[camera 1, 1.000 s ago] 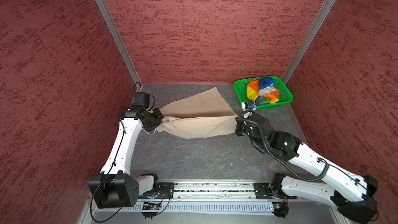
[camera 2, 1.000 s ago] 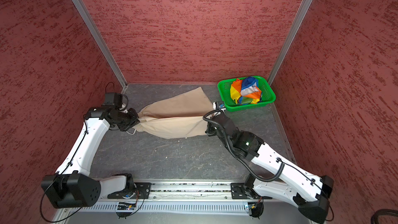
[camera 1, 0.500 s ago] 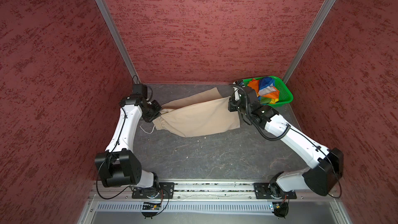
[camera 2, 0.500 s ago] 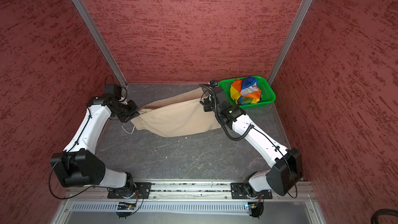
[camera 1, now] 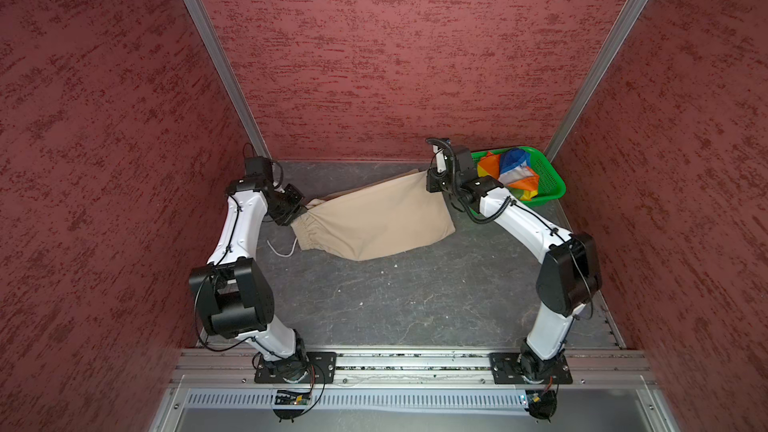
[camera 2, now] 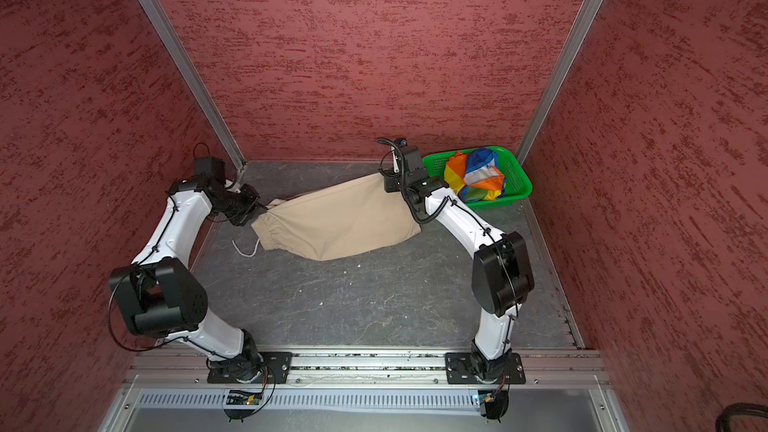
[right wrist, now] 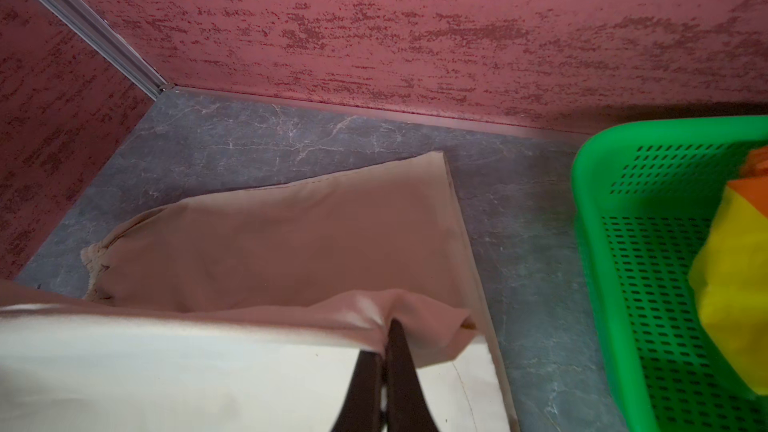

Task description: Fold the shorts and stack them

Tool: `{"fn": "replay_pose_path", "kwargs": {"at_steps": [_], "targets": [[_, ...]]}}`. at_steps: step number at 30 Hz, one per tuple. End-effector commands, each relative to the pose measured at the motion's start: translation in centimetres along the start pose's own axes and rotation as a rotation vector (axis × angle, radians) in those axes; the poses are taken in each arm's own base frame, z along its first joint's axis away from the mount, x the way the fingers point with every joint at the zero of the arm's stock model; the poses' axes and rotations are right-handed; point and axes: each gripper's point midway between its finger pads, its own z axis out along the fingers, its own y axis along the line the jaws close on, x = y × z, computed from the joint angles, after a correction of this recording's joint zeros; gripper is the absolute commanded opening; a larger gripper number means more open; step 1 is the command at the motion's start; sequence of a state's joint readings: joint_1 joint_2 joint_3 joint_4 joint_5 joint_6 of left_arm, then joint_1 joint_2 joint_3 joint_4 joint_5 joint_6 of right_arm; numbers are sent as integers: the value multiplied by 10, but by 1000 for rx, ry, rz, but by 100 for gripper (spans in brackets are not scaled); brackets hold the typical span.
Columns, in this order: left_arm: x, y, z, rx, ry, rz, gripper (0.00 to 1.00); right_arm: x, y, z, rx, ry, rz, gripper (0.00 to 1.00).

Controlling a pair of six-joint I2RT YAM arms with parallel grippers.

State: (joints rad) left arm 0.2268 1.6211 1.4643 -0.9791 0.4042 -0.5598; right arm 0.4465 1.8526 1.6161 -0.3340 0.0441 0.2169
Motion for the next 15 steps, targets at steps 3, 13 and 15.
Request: {"fn": "replay_pose_path", "kwargs": {"at_steps": [3, 13, 15], "targets": [[-31, 16, 3, -66, -67, -33, 0, -47, -45, 16, 120, -155, 70, 0], [-50, 31, 27, -144, -67, -42, 0, -40, -49, 79, 117, -128, 77, 0], [-53, 36, 34, -163, -72, -46, 0, -31, -50, 93, 116, -104, 74, 0]]}}
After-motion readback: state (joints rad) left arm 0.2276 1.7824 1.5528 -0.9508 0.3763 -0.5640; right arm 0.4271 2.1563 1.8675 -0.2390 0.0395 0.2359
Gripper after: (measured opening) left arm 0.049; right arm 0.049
